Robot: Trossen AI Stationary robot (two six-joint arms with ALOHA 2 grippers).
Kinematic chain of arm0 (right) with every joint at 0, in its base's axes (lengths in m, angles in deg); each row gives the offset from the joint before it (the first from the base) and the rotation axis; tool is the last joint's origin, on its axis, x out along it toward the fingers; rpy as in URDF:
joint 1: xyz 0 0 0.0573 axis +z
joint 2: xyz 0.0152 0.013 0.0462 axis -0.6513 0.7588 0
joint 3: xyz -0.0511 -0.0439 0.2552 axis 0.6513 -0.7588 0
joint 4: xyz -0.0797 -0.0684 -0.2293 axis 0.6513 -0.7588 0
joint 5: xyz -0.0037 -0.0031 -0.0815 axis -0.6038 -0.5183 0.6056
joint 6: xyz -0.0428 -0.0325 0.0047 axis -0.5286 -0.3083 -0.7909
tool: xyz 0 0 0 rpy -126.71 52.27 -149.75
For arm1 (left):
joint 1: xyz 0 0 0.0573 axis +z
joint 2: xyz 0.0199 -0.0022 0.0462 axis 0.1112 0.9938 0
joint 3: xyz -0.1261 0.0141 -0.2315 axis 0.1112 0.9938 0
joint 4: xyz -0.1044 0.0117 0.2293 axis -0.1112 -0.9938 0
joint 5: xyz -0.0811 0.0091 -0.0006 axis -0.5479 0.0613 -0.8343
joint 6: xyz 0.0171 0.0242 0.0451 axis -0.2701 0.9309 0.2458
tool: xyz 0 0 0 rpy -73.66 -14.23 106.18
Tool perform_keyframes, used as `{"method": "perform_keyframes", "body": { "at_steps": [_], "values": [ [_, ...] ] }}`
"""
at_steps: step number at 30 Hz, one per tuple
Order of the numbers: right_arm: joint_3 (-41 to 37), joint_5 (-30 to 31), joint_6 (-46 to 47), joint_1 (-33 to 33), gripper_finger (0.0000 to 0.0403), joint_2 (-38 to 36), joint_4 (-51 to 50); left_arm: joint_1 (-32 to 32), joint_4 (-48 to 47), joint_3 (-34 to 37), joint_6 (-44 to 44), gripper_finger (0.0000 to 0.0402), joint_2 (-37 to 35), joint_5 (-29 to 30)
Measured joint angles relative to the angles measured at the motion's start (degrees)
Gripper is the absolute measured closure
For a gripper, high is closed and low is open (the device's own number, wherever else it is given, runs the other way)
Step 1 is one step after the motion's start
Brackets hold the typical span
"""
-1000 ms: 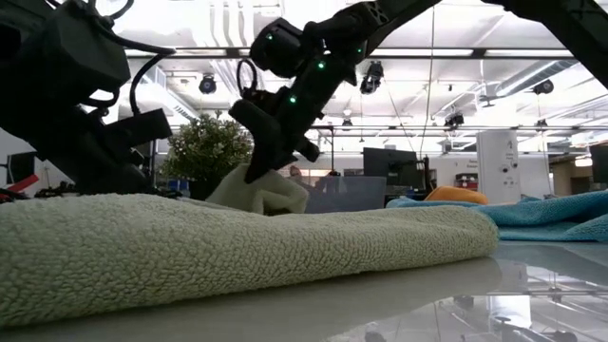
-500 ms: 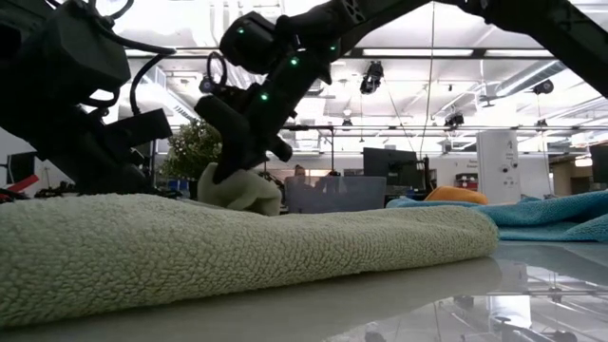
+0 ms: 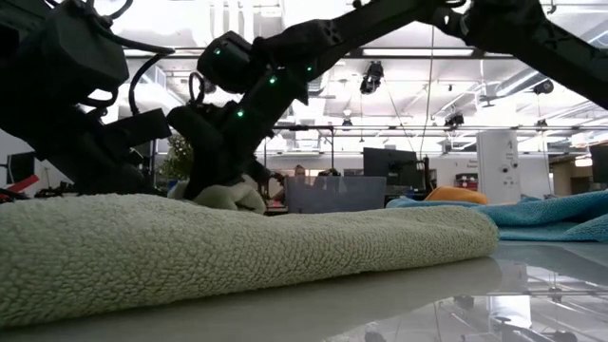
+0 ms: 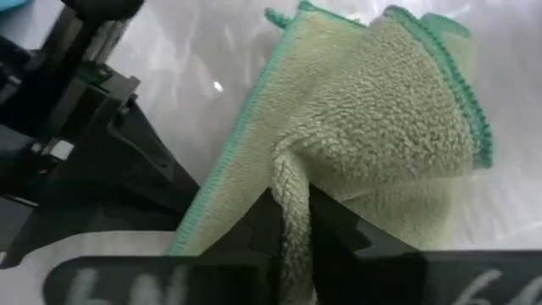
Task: Fold microfiber towels
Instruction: Fold the left green towel
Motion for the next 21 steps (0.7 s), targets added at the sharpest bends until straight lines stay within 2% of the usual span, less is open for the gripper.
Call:
{"method": "perform_keyframes", "body": {
  "at_steps": [2, 12, 16, 21],
  "values": [
    [1.16, -1.85, -0.06, -0.09, 0.0345, 0.82, -0.03, -0.05, -0.05, 0.08, -0.01, 0.0402, 0.0, 0.14],
    [1.22, -1.51, -0.04, -0.11, 0.0248, 0.77, 2.02, -0.06, -0.24, 0.16, -0.25, 0.0402, -1.26, -0.67],
    [1.26, -1.95, -0.09, -0.05, 0.0216, 0.67, 3.21, -0.55, -1.62, 0.19, -0.47, 0.0402, -4.52, -3.85],
    [1.56, -5.51, 0.95, -0.33, 0.0192, 0.24, 6.68, -0.98, -7.22, -0.06, -1.72, 0.0402, -11.66, -6.0]
  ]
}}
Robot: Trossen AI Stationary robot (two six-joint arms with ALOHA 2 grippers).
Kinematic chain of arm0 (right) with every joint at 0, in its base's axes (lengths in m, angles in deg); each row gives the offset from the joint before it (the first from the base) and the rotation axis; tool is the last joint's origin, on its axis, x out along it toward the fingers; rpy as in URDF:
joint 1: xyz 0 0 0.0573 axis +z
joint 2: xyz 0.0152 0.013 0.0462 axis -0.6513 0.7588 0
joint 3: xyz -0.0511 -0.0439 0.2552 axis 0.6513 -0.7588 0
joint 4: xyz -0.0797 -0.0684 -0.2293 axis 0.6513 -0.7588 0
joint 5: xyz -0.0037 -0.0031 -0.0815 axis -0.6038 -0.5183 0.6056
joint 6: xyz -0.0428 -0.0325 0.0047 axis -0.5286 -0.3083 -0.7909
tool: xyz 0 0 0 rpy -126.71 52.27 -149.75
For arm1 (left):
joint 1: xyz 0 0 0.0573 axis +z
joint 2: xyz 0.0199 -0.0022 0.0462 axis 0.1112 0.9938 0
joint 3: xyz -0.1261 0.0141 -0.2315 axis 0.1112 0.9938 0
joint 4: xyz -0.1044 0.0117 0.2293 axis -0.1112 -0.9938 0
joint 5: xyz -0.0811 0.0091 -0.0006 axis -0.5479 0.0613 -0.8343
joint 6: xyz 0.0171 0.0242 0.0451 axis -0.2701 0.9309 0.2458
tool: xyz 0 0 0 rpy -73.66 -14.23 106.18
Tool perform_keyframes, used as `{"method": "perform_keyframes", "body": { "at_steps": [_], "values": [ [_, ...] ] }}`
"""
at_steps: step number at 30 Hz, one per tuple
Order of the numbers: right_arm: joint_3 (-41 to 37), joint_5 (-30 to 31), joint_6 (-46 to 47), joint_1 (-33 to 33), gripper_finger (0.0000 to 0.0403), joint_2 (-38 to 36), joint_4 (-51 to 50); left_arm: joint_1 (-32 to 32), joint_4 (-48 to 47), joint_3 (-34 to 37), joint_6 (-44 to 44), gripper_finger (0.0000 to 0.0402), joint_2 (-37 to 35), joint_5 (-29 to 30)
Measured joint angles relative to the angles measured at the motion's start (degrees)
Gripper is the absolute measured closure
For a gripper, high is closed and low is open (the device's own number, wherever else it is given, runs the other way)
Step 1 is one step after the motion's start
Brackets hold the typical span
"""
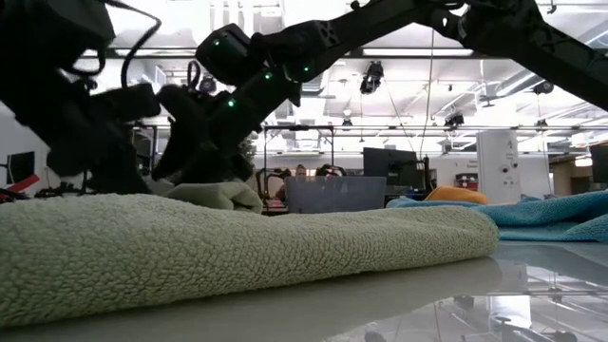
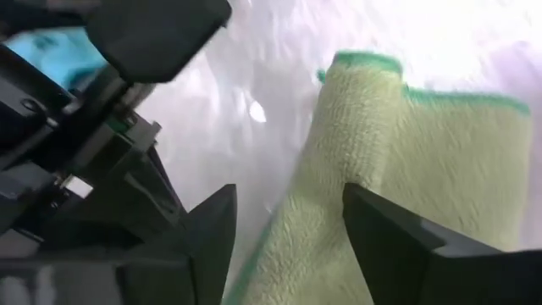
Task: Fold microfiber towels
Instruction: Fold the left green towel
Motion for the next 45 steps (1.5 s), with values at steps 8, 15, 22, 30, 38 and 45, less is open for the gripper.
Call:
{"method": "perform_keyframes", "body": {
  "at_steps": [8, 15, 22, 30, 38, 45],
  "values": [
    [0.08, -1.3, -5.64, 0.06, 0.0189, -2.97, -4.28, -0.05, -7.92, -0.12, -0.11, 0.0402, -11.45, -4.09],
    [-0.86, -1.35, -14.76, -0.06, 0.0197, -7.91, -15.04, -0.03, -10.3, -0.17, 6.23, 0.0402, -19.14, -4.62],
    [-8.65, -1.66, -18.34, 0.22, 0.0204, -13.14, -18.06, -0.03, -15.81, -0.17, 7.55, 0.0402, -23.61, -3.08],
    [-23.06, -1.61, -19.42, 1.13, 0.0205, -19.45, -7.85, 1.44, -23.53, -0.14, 9.07, 0.0352, -25.79, -1.49],
    [-41.22, -1.49, -18.1, 2.4, 0.0205, -27.99, 13.23, 3.67, -27.01, -0.06, 18.2, 0.0251, -23.83, 5.52],
    [-54.92, -0.61, -11.97, 4.78, 0.0205, -28.37, 39.2, 5.12, -26.31, -0.08, 19.93, 0.0238, -20.01, 5.7]
  ]
}}
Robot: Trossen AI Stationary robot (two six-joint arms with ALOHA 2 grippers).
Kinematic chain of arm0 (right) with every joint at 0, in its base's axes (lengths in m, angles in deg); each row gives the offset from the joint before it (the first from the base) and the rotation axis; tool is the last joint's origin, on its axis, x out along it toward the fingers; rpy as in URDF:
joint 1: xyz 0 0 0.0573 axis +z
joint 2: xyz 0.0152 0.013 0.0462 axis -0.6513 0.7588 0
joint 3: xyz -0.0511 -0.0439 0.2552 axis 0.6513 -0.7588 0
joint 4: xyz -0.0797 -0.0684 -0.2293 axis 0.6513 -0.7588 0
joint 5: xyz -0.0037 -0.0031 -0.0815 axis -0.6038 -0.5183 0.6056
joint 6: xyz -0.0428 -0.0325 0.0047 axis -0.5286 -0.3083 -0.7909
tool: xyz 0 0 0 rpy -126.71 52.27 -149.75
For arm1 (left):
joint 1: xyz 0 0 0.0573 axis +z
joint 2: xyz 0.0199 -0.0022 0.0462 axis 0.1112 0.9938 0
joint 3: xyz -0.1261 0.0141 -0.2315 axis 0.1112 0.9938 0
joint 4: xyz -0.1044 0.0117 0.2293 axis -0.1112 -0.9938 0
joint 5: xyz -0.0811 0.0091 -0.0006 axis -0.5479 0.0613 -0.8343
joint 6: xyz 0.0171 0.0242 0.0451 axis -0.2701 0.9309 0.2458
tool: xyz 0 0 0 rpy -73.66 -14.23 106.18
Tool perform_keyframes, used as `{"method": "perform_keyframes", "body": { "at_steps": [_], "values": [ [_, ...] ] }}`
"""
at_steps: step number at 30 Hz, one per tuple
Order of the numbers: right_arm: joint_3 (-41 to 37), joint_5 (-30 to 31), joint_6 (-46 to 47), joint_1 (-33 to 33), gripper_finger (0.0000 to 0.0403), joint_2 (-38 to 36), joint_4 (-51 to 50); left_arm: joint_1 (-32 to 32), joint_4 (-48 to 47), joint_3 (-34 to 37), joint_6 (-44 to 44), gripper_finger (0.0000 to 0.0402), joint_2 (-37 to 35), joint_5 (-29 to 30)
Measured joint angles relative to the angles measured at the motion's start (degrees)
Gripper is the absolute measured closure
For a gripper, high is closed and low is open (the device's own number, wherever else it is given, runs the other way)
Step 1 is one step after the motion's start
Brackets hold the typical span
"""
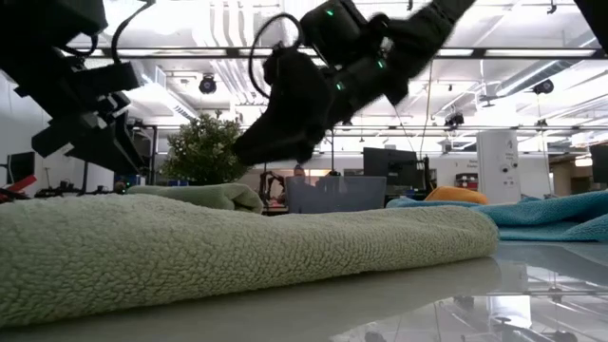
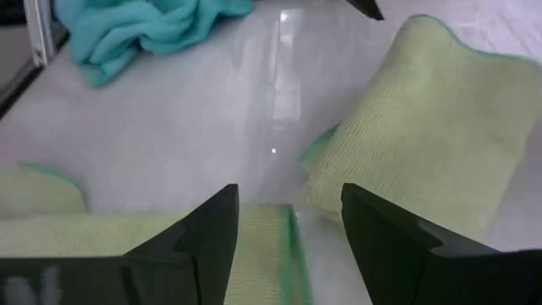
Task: Fold microfiber towels
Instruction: Fold the left green towel
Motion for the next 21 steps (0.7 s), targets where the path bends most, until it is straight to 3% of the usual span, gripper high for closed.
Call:
{"method": "perform_keyframes", "body": {
  "at_steps": [4, 7, 13, 21],
  "values": [
    [-3.23, 5.04, 1.52, 0.8, 0.0205, 1.59, 9.29, 0.22, 0.1, 0.0, -0.24, 0.0237, 2.53, 0.0],
    [-3.65, 5.53, 1.75, 0.8, 0.0205, 4.13, 14.01, 0.44, 0.29, 0.02, -0.42, 0.0237, 4.14, -0.04],
    [0.8, 5.75, 1.7, 0.8, 0.0207, 9.42, 14.41, 1.21, 0.29, 0.02, -2.09, 0.0237, 7.3, 0.29],
    [2.92, 9.01, 0.07, 0.8, 0.0279, 10.54, 12.79, 3.47, 0.55, 0.02, -4.96, 0.0237, 12.54, 0.81]
  ]
}}
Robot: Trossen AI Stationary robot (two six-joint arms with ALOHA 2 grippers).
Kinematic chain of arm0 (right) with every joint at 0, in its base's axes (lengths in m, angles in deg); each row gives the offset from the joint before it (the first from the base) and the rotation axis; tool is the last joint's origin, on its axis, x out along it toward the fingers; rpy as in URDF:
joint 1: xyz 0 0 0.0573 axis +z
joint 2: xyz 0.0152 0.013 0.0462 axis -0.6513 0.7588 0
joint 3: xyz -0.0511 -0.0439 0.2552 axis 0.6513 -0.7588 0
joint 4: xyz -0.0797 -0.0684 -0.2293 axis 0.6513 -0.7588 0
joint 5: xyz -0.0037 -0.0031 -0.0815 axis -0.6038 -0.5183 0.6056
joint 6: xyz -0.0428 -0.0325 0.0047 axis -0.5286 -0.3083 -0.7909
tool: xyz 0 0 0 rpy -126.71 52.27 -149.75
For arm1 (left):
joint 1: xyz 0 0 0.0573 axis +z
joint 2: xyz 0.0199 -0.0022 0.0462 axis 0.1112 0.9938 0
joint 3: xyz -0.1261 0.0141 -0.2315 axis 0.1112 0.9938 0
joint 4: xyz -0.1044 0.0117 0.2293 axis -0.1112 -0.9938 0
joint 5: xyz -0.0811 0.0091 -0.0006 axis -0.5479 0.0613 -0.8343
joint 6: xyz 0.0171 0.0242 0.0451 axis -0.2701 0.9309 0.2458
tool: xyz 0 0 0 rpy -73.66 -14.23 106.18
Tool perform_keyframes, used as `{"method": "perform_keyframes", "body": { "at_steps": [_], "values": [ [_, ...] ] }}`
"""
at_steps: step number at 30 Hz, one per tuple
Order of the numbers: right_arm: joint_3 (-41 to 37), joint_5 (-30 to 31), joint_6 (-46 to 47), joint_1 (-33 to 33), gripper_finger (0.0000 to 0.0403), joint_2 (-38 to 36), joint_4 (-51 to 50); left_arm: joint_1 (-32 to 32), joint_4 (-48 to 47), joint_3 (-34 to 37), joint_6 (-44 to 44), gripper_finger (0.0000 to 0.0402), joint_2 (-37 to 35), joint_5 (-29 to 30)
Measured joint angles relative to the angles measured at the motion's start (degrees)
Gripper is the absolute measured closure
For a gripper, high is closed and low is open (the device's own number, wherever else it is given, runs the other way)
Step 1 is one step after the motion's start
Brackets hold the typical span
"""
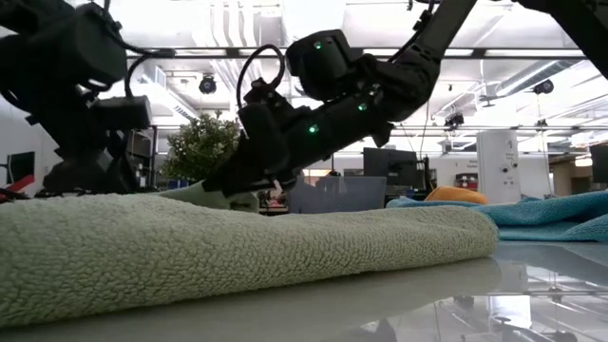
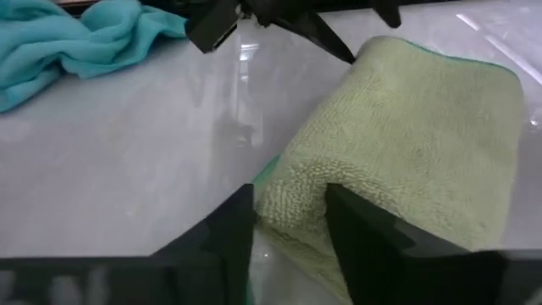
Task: Fold microfiber towels
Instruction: Fold the left green towel
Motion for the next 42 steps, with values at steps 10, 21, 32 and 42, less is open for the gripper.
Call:
{"method": "perform_keyframes", "body": {
  "at_steps": [10, 21, 32, 42],
  "values": [
    [0.33, 0.11, -0.9, 0.37, 0.039, 0.0, -0.82, 2.78, 0.99, -0.54, 0.08, 0.0323, 4.07, 1.44],
    [5.42, -4.54, -2.37, 1.06, 0.0394, -0.02, -1.45, 3.33, 0.42, -1.9, -0.88, 0.039, 0.75, 4.37],
    [16.29, -7.81, -2.11, 1.4, 0.0394, 7.96, -6.88, 4.76, -4.39, -4.37, -8.55, 0.0379, -0.98, -3.08],
    [22.01, -9.75, -0.89, 1.25, 0.0394, 11.75, -8.74, 4.74, -14.81, -10.36, -7.53, 0.0341, -5.6, -12.15]
  ]
}}
